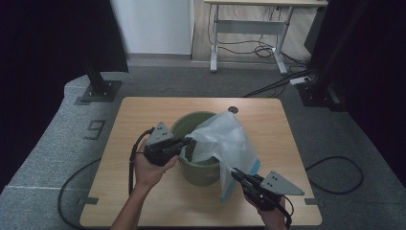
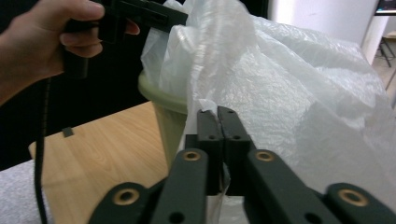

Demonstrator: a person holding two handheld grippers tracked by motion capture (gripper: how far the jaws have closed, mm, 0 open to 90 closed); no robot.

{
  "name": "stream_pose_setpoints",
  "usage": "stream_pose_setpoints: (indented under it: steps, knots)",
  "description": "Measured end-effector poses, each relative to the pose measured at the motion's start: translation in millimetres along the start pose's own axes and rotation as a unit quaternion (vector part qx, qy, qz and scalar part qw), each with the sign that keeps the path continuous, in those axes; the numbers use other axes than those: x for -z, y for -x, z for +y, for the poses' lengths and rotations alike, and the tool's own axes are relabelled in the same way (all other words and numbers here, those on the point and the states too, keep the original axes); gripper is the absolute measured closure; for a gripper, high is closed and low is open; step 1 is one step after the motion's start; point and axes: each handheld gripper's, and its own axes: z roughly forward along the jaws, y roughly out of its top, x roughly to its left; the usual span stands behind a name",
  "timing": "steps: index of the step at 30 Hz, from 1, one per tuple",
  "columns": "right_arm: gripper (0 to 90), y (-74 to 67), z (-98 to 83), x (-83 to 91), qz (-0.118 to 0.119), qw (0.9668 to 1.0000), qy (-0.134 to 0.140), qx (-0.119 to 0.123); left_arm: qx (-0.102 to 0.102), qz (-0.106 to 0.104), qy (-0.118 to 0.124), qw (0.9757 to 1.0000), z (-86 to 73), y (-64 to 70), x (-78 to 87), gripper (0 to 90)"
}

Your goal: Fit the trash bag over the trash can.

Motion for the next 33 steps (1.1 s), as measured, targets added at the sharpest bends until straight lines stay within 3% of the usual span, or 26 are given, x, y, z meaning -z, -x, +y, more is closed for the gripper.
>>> stream_pose_setpoints:
  steps: [1, 3, 4, 9, 12, 13, 15, 20, 21, 24, 25, 33]
  knots:
    - [73.5, -2.0, -1.0, 3.8, -0.002, 1.0000, 0.006, 0.002, 0.003, 0.002, 0.000, 1.0000, -1.6, -2.3, 1.8, 89.6]
    - [70.3, -2.7, -1.1, 5.5, -0.005, 0.9999, 0.009, 0.003, 0.013, 0.010, 0.002, 0.9999, -6.4, -8.2, 7.4, 89.6]
    - [62.5, -3.4, -0.3, 12.4, -0.009, 0.9997, 0.021, -0.001, 0.017, 0.012, 0.003, 0.9998, -9.1, -11.1, 10.6, 89.7]
    - [53.8, 1.0, 6.2, 30.7, -0.022, 0.9985, 0.049, -0.007, 0.032, 0.024, 0.006, 0.9992, -22.9, -23.8, 26.9, 89.7]
    - [52.0, 6.8, 9.0, 35.5, -0.024, 0.9978, 0.060, -0.013, 0.035, 0.023, 0.010, 0.9991, -29.5, -28.3, 33.6, 89.7]
    - [50.6, 16.7, 12.3, 40.5, -0.026, 0.9968, 0.071, -0.026, 0.038, 0.020, 0.015, 0.9990, -33.5, -30.8, 37.0, 89.6]
    - [49.3, 24.6, 14.5, 42.4, -0.033, 0.9964, 0.073, -0.030, 0.040, 0.019, 0.016, 0.9989, -36.6, -33.0, 38.8, 89.6]
    - [47.8, 41.8, 16.6, 42.6, -0.054, 0.9955, 0.069, -0.038, 0.040, 0.018, 0.015, 0.9989, -40.7, -34.1, 38.0, 89.4]
    - [47.6, 50.3, 17.1, 43.9, -0.063, 0.9945, 0.071, -0.045, 0.040, 0.020, 0.014, 0.9989, -42.6, -33.7, 36.8, 89.3]
    - [47.7, 58.6, 18.5, 48.7, -0.073, 0.9924, 0.081, -0.058, 0.043, 0.020, 0.015, 0.9988, -44.4, -34.3, 36.0, 89.3]
    - [47.7, 64.2, 19.1, 51.0, -0.083, 0.9922, 0.076, -0.055, 0.045, 0.020, 0.015, 0.9987, -45.4, -35.1, 35.3, 89.2]
    - [47.1, 79.9, 12.8, 48.1, -0.096, 0.9922, 0.053, -0.060, 0.048, 0.013, 0.016, 0.9986, -45.1, -33.9, 32.6, 88.9]
